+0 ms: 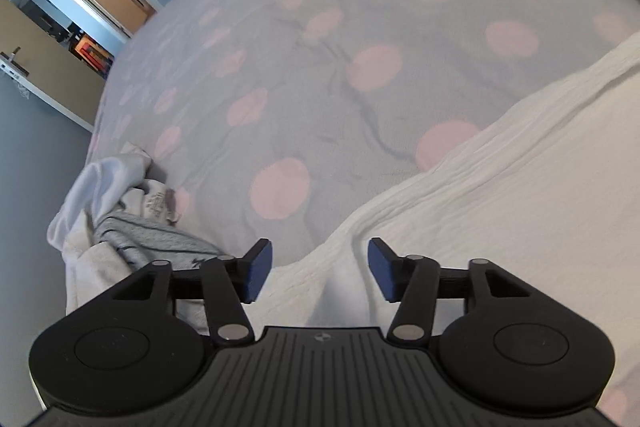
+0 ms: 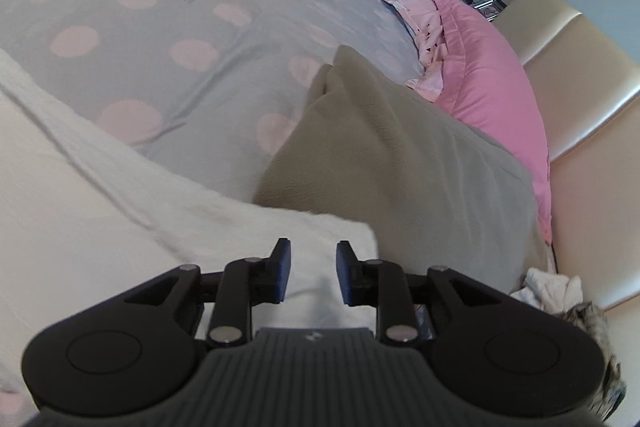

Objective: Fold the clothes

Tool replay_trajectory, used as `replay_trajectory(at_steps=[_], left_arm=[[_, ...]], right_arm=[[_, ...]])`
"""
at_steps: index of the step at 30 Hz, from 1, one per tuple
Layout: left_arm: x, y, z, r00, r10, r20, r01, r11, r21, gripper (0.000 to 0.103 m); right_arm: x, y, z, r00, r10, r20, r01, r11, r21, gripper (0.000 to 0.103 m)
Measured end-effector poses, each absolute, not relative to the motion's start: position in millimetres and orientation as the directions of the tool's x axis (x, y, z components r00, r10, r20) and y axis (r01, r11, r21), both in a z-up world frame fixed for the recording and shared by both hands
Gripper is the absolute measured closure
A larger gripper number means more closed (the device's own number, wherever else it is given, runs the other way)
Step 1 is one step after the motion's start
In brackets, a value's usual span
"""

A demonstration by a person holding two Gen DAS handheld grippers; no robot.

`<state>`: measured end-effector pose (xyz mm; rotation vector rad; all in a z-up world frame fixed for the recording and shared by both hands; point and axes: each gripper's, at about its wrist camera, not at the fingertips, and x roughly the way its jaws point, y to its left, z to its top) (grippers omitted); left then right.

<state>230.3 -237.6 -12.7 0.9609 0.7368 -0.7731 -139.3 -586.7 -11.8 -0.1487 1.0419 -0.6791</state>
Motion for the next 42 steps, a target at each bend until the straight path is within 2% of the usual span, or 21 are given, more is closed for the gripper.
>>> replay_trajectory(at_steps=[7,11,15,20,25,30,34,35,37,38,40,42], left_arm=[[199.5,-189.0,-0.3,0.522,-0.247,-0.816,0.845,0.283,0.454,0.048],[179.5,-164.4,-17.0,0.5,-0.238,-0.833,0.864,0.205,0.46,0.047],[173.3,-150.4,-38.9,0.585,-0.231,-0.778,0.811,0.17,0.559,0.047],[184.0,-136.8,-61.3,0.635,-0.182,-0.751,0.773,0.162,0.614,0.047],[185.4,-133.1,-74.0,0.724,-0.21,-0.657,0.684,0.098,0.723,0.046],[199.5,-147.0,-66.9,0.795,-0.235,-0.559,0.6,0.165,0.783,0.059],[229.2,-157.6,-50.7,0.778,-0.222,-0.588,0.627,0.345,0.698,0.061],[235.6,-159.1,-48.9,0.768,-0.219,-0.601,0.635,0.376,0.675,0.064],[246.3,-160.8,-47.0,0.741,-0.216,-0.635,0.658,0.421,0.624,0.083],[251.2,-161.6,-46.4,0.717,-0.217,-0.662,0.678,0.436,0.592,0.098],[257.5,-160.1,-45.1,0.662,-0.239,-0.711,0.722,0.458,0.519,0.101],[262.8,-156.2,-41.9,0.65,-0.258,-0.715,0.719,0.511,0.47,0.102]], right_arm=[[-174.6,-528.9,-11.4,0.308,-0.538,-0.785,0.484,0.799,-0.357,0.073],[-194.4,-518.0,-18.3,0.285,-0.524,-0.803,0.524,0.786,-0.328,0.066],[-206.1,-525.8,-32.0,0.228,-0.515,-0.826,0.586,0.75,-0.307,0.066],[-210.5,-536.3,-36.4,0.222,-0.498,-0.838,0.644,0.72,-0.258,0.066],[-197.9,-535.0,-43.2,0.225,-0.489,-0.843,0.63,0.733,-0.257,0.066],[-182.6,-532.1,-45.4,0.239,-0.486,-0.841,0.603,0.753,-0.264,0.066],[-172.6,-531.0,-45.3,0.246,-0.487,-0.838,0.585,0.764,-0.272,0.066],[-170.7,-531.1,-45.4,0.247,-0.487,-0.838,0.583,0.765,-0.274,0.066],[-167.4,-531.5,-45.9,0.246,-0.487,-0.838,0.579,0.767,-0.276,0.066],[-166.2,-531.9,-46.4,0.244,-0.488,-0.838,0.577,0.768,-0.279,0.066],[-164.4,-533.9,-48.7,0.232,-0.491,-0.839,0.576,0.765,-0.289,0.066],[-162.8,-536.2,-51.2,0.218,-0.495,-0.841,0.574,0.762,-0.299,0.066]])
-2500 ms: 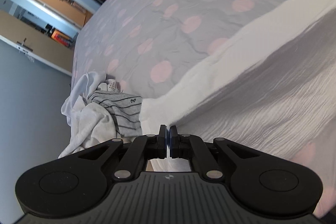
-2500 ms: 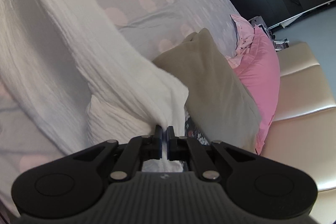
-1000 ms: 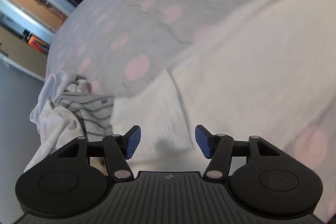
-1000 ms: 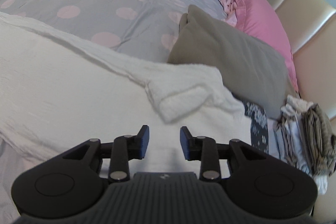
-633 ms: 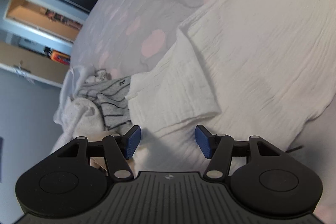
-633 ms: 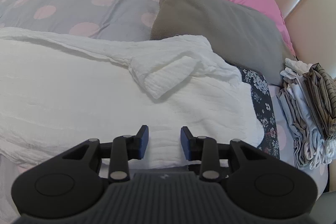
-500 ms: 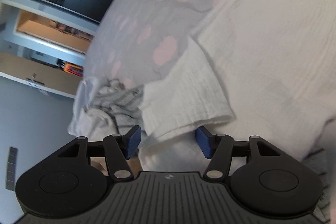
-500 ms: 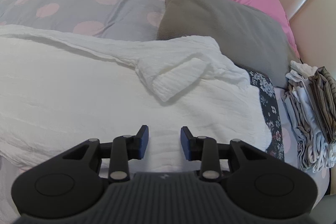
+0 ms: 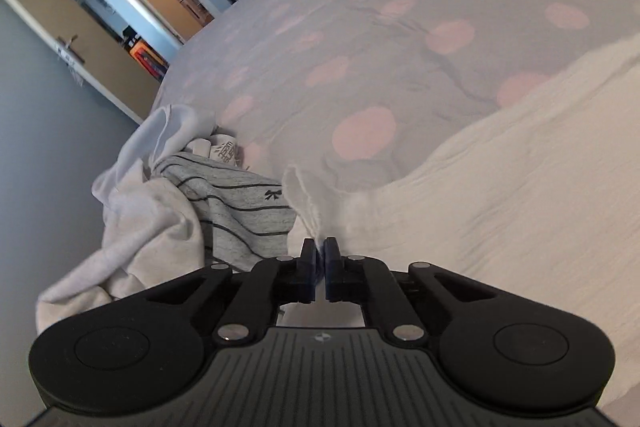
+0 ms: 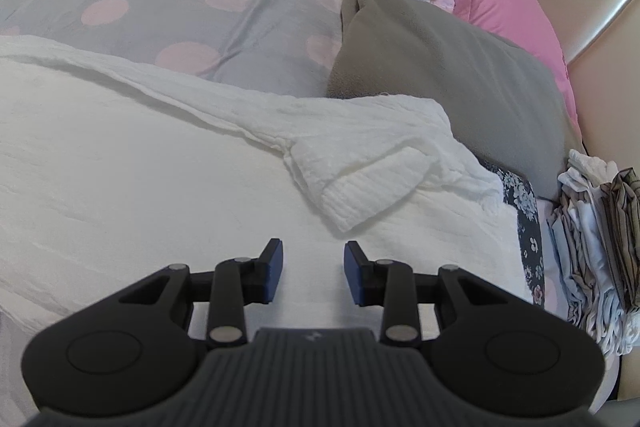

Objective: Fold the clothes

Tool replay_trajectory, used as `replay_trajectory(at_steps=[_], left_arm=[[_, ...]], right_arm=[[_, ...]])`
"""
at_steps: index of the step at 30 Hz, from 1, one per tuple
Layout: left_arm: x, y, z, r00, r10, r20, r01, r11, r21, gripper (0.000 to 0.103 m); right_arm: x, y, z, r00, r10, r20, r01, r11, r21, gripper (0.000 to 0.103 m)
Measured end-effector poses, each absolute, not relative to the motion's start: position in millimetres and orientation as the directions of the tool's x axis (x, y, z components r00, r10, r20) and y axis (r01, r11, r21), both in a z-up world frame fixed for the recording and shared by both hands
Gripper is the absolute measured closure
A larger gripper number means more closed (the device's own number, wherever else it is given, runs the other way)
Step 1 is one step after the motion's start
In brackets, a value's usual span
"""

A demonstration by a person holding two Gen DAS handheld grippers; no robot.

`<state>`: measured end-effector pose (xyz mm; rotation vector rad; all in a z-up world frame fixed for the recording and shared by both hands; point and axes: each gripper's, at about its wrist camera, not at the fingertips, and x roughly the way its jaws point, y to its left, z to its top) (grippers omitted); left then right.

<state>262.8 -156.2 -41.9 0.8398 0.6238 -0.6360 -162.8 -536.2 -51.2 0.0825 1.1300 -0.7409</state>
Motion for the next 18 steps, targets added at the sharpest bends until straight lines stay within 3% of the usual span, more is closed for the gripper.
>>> replay_trajectory(at_steps=[5,10,12,15,18], left_arm=[[280.4,-149.1,-26.7,0.675,-0.268,-0.687,0.656,0.644,0.394,0.102],[283.1,-161.0,-40.1,0.694,-0.177,-0.698,0.636,0.606,0.479,0.102],[282.0,-163.3,-51.2,0.686,-0.125,-0.717,0.637,0.58,0.508,0.098],[270.1,-160.0,-54.8,0.729,-0.108,-0.676,0.601,0.574,0.556,0.082],[257.1,-156.8,-48.3,0.756,-0.128,-0.642,0.584,0.574,0.573,0.074]], right_arm=[[-162.9,-545.5,-54.9,0.185,-0.503,-0.844,0.593,0.742,-0.313,0.066],[-168.9,-560.7,-54.6,0.159,-0.519,-0.84,0.645,0.698,-0.31,0.066],[-174.0,-568.2,-51.8,0.173,-0.509,-0.843,0.677,0.683,-0.274,0.066],[-183.3,-575.3,-46.0,0.208,-0.492,-0.845,0.716,0.666,-0.212,0.067],[-195.5,-579.0,-39.6,0.263,-0.474,-0.84,0.746,0.652,-0.134,0.067]])
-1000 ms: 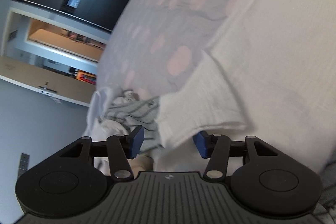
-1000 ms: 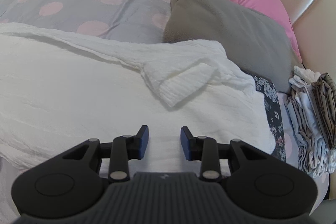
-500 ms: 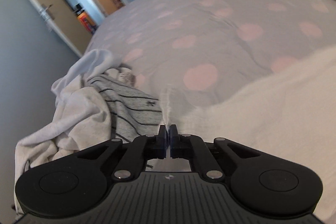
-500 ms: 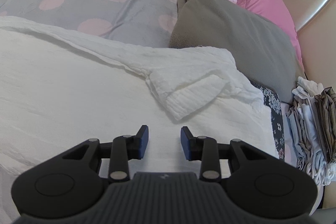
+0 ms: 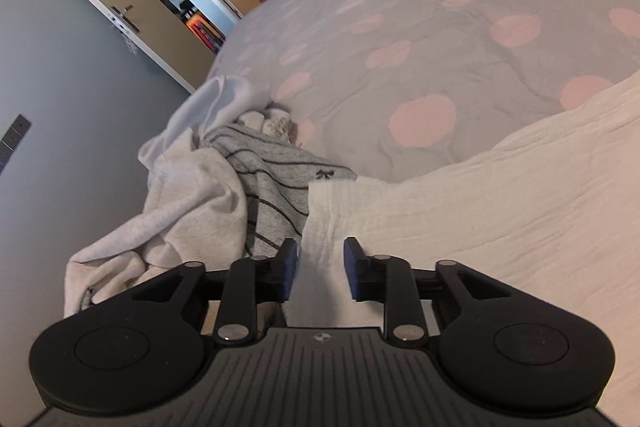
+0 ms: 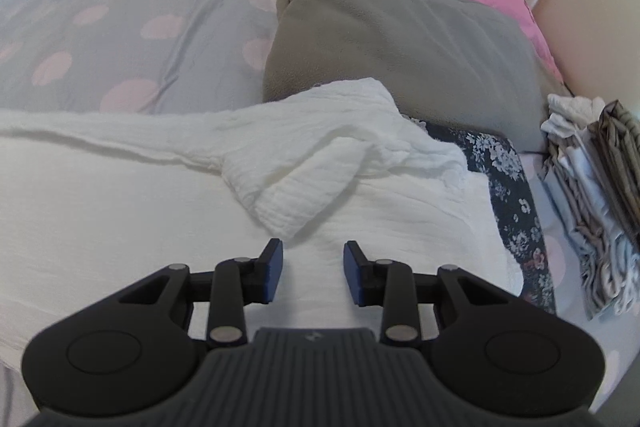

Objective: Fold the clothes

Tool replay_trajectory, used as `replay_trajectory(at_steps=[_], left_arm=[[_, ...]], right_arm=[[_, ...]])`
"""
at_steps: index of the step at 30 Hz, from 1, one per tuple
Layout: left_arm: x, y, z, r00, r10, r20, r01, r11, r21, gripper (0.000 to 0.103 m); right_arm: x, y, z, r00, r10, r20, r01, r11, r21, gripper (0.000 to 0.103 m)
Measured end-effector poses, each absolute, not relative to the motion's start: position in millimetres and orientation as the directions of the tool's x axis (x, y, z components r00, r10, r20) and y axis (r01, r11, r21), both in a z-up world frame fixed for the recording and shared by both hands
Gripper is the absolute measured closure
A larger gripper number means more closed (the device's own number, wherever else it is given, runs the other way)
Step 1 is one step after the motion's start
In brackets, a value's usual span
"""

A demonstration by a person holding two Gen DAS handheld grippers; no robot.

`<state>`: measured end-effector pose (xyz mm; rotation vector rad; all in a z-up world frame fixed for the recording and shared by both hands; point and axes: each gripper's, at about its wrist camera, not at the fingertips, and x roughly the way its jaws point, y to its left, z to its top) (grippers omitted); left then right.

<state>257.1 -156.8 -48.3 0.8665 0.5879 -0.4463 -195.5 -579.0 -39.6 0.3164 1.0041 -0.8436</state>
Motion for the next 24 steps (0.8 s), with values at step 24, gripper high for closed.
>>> replay_trajectory(at_steps=[24], left_arm=[[170.1,-139.6,6.8,0.673,-0.16,-0.722,0.621,0.653,0.434,0.062]], right_arm=[[-352.9,-637.9,-25.0,0.328,-0.506,-0.798,0.945,0.173,0.278,0.05]])
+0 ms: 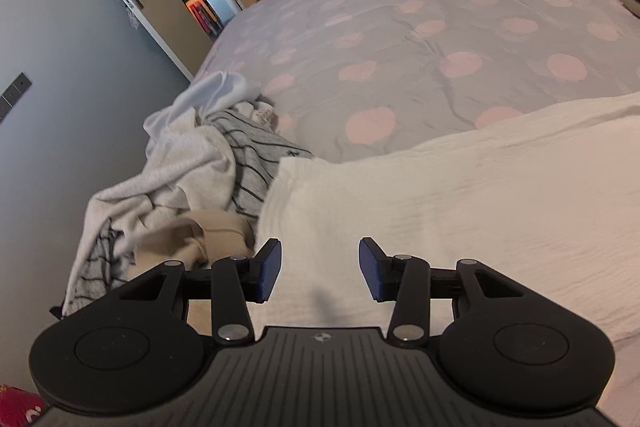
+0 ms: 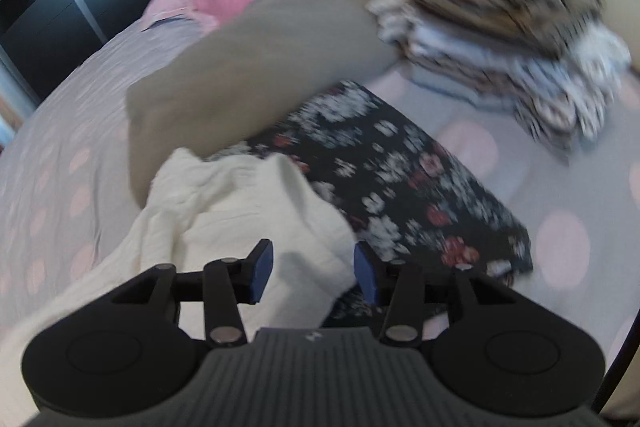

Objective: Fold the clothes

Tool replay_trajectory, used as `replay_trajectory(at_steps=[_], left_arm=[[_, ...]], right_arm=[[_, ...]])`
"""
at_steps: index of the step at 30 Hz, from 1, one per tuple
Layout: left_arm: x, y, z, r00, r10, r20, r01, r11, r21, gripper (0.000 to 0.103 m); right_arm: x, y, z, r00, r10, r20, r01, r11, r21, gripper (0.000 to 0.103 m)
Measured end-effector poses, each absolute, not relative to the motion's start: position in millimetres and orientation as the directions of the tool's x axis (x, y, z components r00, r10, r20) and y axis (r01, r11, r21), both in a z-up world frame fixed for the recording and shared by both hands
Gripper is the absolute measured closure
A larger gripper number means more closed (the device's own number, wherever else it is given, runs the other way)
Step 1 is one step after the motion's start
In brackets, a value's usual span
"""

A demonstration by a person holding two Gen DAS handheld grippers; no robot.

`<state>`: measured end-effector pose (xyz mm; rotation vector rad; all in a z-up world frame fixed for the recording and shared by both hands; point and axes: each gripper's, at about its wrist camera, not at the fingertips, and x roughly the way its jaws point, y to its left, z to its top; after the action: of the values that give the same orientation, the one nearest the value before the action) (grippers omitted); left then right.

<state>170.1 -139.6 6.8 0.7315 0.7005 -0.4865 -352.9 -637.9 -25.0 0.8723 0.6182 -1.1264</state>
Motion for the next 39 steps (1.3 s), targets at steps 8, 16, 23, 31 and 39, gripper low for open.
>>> replay_trajectory(at_steps=[8,16,23,31,39], left_arm=[[141.8,-156.4,-1.0,0.639,-0.186,-0.747,0.661,0.63,0.408,0.062],[139.9,-170.0,-7.3,0.637,-0.174,-0.751,0.664,0.62,0.419,0.062],[138.1,-175.7,-11.0,0.61,-0.172,-0.774,0.681,0.614,0.4,0.062],[133.1,-185.0,-9.3,0.444,-0.247,-0.861,0.74,0.643,0.198,0.062],[108.2,-202.2,-5.9,0.366,-0.319,-0.874,0.803,0.583,0.124,0.062]], right_arm=[[-366.8,-666.5,-57.7,0.405,-0.424,-0.81,0.908,0.081,0.412,0.039],[-377.7,-681.1,-85.9,0.452,-0.343,-0.823,0.866,-0.055,0.498,0.058],[-360.4,-671.8,-61.8,0.429,-0.389,-0.816,0.891,0.033,0.453,0.081],[-303.4,-623.9,6.3,0.489,-0.471,-0.734,0.871,0.305,0.384,0.085],[-221.5,-549.2,47.9,0.624,-0.413,-0.663,0.729,0.613,0.304,0.085]])
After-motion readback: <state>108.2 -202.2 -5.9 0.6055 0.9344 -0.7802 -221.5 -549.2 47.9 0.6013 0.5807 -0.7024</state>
